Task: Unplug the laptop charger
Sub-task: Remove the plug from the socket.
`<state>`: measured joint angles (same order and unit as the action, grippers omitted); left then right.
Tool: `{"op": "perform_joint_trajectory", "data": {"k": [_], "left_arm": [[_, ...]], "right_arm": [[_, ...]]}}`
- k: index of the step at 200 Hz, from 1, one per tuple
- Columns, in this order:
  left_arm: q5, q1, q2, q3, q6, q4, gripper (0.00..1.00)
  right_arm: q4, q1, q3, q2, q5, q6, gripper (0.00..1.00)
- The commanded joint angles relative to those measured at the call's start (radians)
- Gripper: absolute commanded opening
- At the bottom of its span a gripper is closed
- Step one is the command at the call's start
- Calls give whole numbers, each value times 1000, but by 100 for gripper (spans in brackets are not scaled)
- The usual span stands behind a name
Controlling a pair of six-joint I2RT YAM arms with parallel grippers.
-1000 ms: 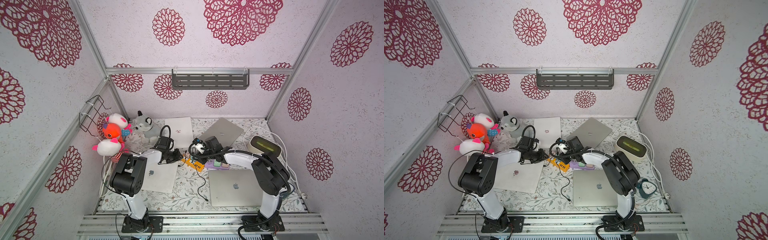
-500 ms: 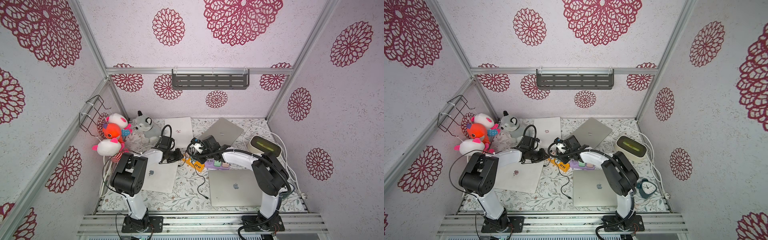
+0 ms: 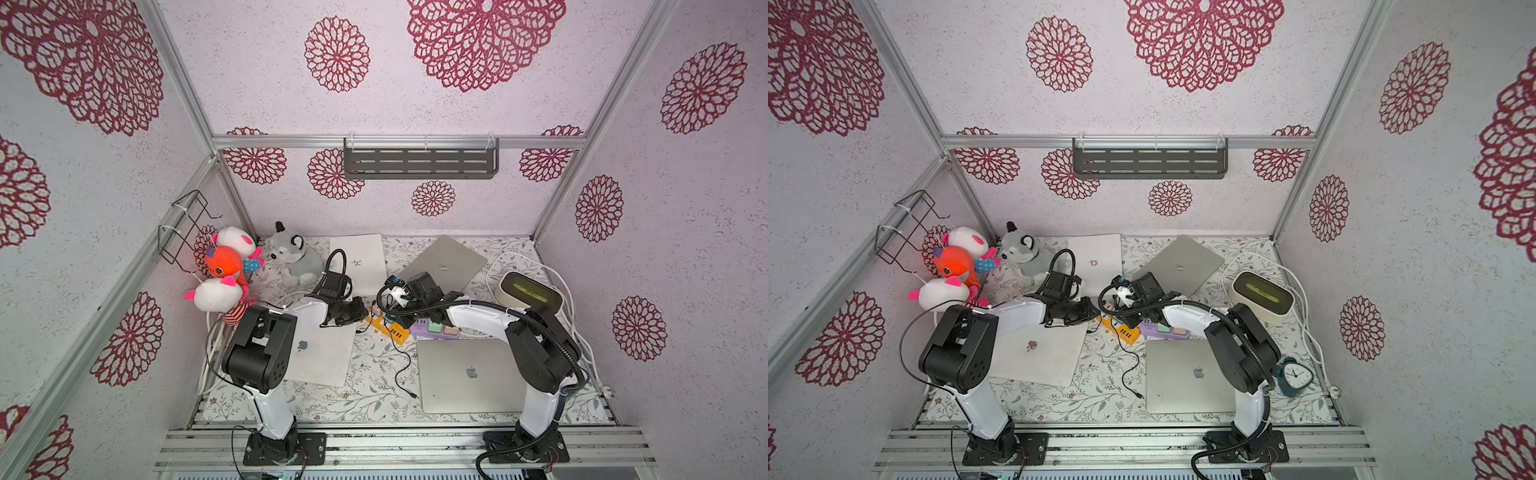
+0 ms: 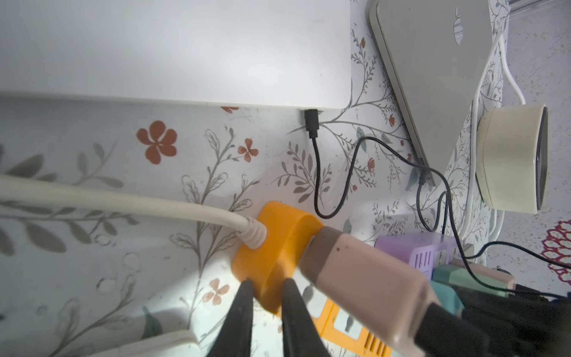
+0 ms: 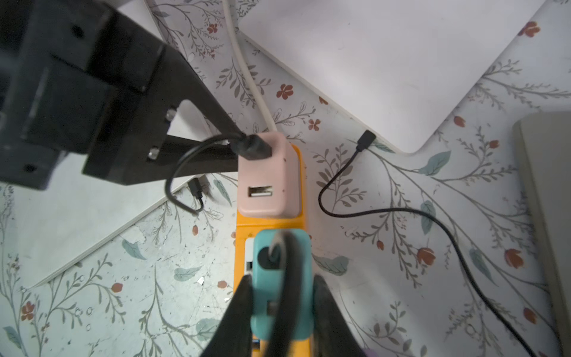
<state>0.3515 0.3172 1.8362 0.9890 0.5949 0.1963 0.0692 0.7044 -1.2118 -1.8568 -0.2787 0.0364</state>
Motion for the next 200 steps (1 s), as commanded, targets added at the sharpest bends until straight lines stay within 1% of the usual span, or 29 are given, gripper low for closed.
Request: {"op": "perform_joint_trajectory", "data": {"k": [1, 12, 30, 40, 51, 56, 61, 76, 83, 94, 100, 108, 114, 122, 141, 163, 200], "left_arm": [[-135, 22, 118, -73, -11, 223, 19], [-137, 23, 118, -71, -12, 223, 19], [-138, 25, 117, -70, -12, 224, 19], [-138, 24, 118, -70, -11, 225, 19], [-141, 23, 118, -69, -11, 227, 19], [-143, 24, 118, -68, -11, 228, 19], [-145, 26, 118, -67, -13, 231, 19], [-147, 26, 118, -69, -13, 232, 19], [-149, 26, 118, -69, -13, 230, 19], [-149, 26, 118, -67, -13, 232, 19], [-149, 28, 118, -66, -12, 233, 19], [-150, 29, 118, -67, -12, 235, 19], [-151, 28, 118, -68, -14, 234, 19], [-143, 27, 118, -70, -13, 230, 19], [-114, 28, 109, -64, -1, 218, 19], [-90, 28, 68, -38, 4, 222, 19], [-80, 26, -21, 21, 4, 275, 22]], "right_arm": [[-2, 19, -72, 55, 15, -2, 0], [46, 34, -93, 49, 72, 43, 0], [93, 44, -112, 38, 127, 80, 0], [55, 38, -87, 49, 72, 62, 0], [-74, 8, -27, 76, -84, -20, 0], [-121, -3, -7, 83, -111, -58, 0], [-105, 1, -15, 83, -78, -63, 0], [115, 52, -139, 24, 104, 59, 0], [186, 67, -183, -8, 146, 87, 0], [179, 66, -182, -12, 118, 84, 0], [117, 57, -145, 9, 77, 65, 0], [22, 36, -87, 47, 4, 11, 0], [-24, 20, -59, 70, -28, -26, 0], [-24, 18, -59, 86, -8, -23, 0], [123, 41, -120, 74, 67, 50, 0], [162, 46, -100, 101, 120, 77, 0], [139, 50, -40, 191, 103, 40, 0]]}}
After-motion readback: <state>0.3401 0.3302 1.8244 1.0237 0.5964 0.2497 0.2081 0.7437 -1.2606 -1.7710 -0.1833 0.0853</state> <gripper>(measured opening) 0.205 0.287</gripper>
